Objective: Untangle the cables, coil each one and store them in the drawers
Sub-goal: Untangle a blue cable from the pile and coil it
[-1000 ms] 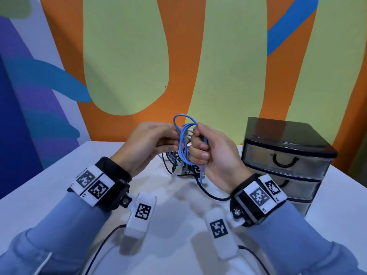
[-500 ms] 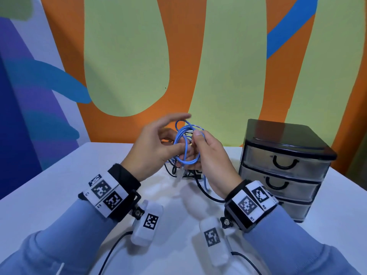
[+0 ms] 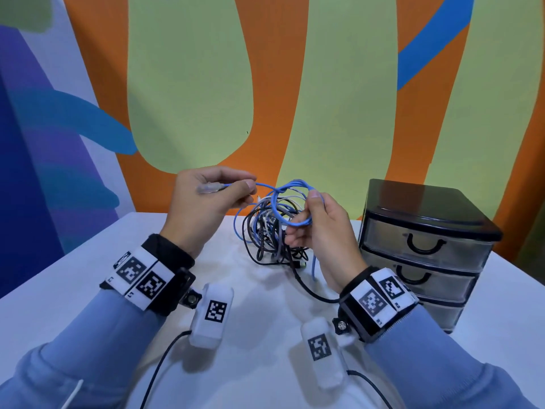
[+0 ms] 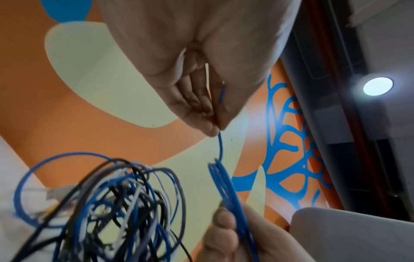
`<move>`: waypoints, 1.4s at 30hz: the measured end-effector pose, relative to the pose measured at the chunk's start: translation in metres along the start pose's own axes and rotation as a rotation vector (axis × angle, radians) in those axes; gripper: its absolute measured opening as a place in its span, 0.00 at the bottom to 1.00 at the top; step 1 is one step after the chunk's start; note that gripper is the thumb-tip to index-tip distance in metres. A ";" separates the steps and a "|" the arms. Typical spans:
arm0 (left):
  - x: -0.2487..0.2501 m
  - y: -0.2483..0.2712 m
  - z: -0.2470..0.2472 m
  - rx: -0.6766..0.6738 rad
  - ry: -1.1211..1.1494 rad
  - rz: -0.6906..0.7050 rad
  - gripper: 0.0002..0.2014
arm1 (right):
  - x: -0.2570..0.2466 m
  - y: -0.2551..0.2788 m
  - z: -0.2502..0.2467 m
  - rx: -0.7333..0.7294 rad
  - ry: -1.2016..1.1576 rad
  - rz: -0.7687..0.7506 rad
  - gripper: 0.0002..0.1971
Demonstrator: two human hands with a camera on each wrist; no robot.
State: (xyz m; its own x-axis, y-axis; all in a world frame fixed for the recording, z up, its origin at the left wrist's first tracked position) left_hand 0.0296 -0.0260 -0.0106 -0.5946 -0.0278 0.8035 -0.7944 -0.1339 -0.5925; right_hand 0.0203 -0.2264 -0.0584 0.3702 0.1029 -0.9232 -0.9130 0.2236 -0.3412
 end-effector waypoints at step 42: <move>0.006 0.021 0.029 -0.238 -0.635 0.330 0.01 | -0.005 0.005 0.006 -0.041 0.008 -0.105 0.15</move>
State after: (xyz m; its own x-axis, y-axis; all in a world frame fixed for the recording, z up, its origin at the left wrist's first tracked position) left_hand 0.0124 -0.0572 -0.0163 -0.6775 -0.6049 0.4185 -0.6359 0.1958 -0.7465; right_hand 0.0145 -0.2202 -0.0545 0.4627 0.0734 -0.8835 -0.8757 0.1932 -0.4426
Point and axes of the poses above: each hand's wrist, its own y-axis away from the middle knuckle, its own z-axis out of the palm, x = y × z, the point moved 6 cm from there along -y, towards the middle knuckle, and after that the axes turned 5 degrees about x, right-handed, at the moved point
